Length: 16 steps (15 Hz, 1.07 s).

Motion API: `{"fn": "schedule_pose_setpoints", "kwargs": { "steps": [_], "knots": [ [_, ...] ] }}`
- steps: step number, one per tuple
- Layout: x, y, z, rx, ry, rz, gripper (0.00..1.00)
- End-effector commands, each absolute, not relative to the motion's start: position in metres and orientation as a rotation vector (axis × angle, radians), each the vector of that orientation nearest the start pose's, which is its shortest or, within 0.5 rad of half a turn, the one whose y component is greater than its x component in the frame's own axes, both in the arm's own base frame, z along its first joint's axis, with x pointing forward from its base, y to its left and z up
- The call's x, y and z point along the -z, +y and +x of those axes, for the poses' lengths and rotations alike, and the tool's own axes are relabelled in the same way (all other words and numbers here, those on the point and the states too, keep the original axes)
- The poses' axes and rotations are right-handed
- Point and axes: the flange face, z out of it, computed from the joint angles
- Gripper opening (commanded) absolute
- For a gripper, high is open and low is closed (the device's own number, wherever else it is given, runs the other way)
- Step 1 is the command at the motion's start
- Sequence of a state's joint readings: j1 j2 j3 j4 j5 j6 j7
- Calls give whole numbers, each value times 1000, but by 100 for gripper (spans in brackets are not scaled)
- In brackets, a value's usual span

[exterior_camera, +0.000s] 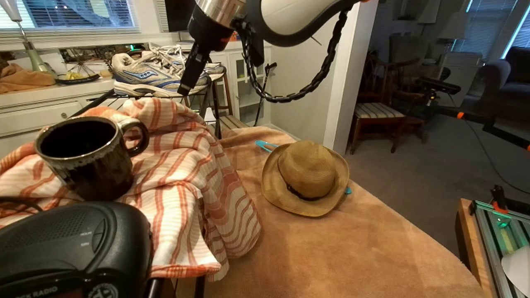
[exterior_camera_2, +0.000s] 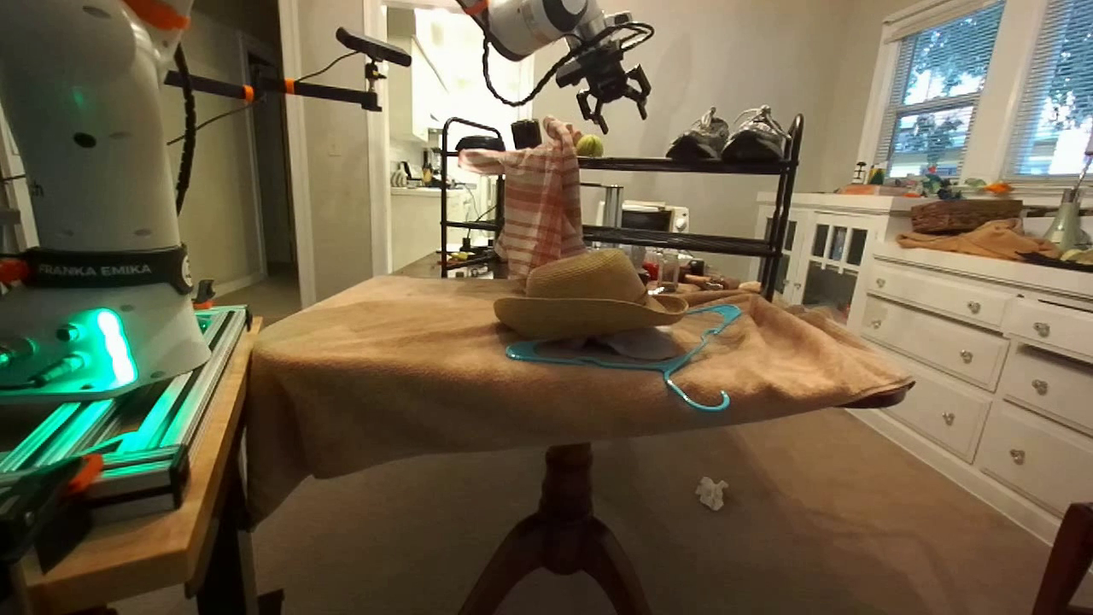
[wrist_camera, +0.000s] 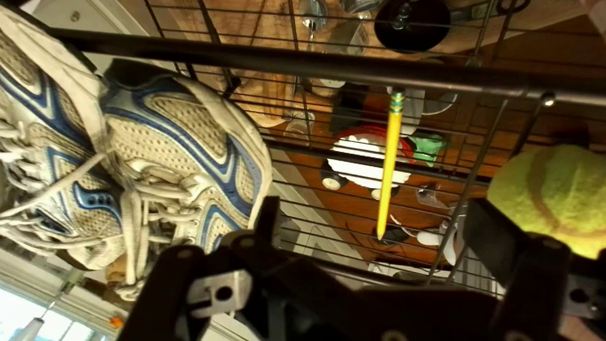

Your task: Take the yellow pencil out of the mug and put it on the right side of the topmost shelf.

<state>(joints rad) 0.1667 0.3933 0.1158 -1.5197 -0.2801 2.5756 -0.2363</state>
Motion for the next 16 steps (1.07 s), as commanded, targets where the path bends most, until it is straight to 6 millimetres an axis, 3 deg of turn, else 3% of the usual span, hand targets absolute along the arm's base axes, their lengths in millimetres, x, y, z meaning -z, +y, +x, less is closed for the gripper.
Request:
{"fn": "schedule_pose_setpoints", "kwargs": {
  "steps": [1, 5, 9, 14, 15, 16],
  "knots": [
    [-544, 182, 678, 897, -818, -3065, 100],
    [-582, 168, 648, 619, -634, -3188, 100],
    [-616, 154, 617, 426, -546, -3170, 100],
    [-630, 140, 591, 277, -483, -3007, 100],
    [-632, 145, 602, 328, -487, -3076, 100],
    [-634, 143, 601, 322, -478, -3049, 100]
  ]
}}
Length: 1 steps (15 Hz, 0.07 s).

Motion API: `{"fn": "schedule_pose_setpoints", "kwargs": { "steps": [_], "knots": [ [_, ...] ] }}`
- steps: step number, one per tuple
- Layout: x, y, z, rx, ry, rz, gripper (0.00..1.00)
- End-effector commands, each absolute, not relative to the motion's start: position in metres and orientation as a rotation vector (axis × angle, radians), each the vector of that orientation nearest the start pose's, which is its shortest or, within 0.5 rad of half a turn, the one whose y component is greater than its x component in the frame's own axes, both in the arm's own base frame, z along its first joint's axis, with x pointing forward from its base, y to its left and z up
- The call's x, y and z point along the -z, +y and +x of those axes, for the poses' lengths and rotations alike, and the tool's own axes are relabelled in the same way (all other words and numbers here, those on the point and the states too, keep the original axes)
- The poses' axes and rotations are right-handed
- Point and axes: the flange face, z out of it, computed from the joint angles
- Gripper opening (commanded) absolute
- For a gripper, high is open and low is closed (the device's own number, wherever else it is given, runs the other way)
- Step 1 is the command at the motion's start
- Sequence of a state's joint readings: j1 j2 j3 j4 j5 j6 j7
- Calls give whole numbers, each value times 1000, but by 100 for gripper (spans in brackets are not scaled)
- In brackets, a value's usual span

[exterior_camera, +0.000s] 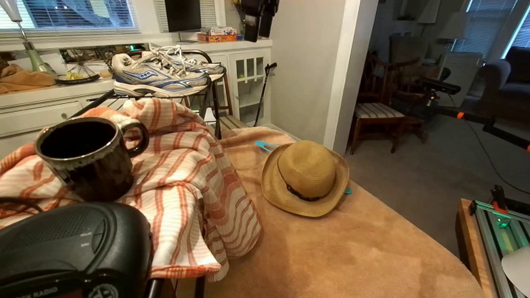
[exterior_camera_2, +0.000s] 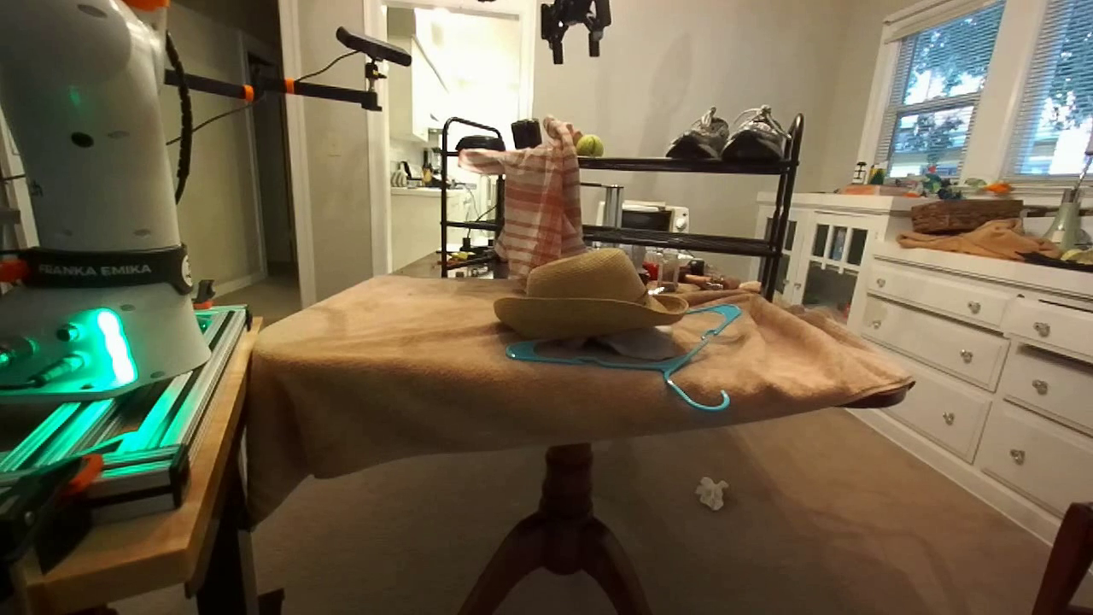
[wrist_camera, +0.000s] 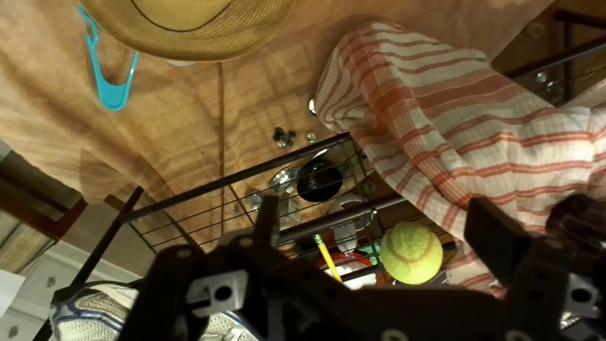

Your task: Take the yellow pencil out of the mug and put it on the right side of the topmost shelf.

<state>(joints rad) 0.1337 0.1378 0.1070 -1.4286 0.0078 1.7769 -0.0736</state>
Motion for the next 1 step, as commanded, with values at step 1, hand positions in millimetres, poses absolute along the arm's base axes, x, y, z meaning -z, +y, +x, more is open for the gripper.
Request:
{"fn": "schedule_pose_setpoints", "kwargs": {
  "steps": [1],
  "knots": [
    [-635, 142, 600, 320, -475, -3036, 100]
  ]
}}
